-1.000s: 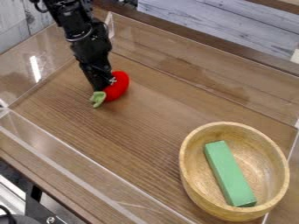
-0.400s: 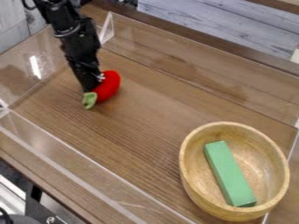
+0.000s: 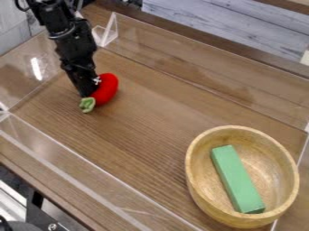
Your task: Move the red object to the left side of the table
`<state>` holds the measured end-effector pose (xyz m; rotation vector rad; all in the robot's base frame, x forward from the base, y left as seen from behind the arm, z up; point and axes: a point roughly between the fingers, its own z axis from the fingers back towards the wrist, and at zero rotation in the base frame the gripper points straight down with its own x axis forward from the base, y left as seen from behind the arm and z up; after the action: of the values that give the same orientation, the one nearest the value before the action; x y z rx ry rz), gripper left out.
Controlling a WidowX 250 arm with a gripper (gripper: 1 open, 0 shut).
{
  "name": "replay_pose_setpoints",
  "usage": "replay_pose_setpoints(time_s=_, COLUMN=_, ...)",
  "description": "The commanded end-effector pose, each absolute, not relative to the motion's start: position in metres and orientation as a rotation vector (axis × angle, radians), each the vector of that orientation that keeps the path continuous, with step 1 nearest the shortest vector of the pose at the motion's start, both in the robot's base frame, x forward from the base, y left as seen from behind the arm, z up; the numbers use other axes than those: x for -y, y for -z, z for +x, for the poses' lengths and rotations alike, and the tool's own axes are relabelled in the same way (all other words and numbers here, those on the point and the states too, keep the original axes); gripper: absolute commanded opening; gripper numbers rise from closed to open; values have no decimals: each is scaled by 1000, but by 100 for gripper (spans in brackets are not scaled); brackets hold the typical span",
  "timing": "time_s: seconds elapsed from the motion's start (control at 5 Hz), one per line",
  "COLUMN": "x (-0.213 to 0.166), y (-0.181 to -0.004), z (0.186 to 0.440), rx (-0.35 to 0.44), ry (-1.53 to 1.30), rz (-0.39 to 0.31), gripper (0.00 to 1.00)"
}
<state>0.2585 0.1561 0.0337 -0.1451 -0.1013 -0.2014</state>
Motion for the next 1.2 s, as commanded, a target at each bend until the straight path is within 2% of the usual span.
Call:
replay_pose_setpoints(time_s=0.0, x=-150, y=-35, z=260, rx=100, ry=207, rz=-147, gripper=100)
replay_pose_setpoints(time_s=0.6, x=-174, y=-54, z=267, rx=104, ry=69, rz=-161, gripper=100)
replay_pose_setpoints(time_s=1.0, x=-192, y=-76, z=276, rx=115, ry=34, rz=-169, gripper=100)
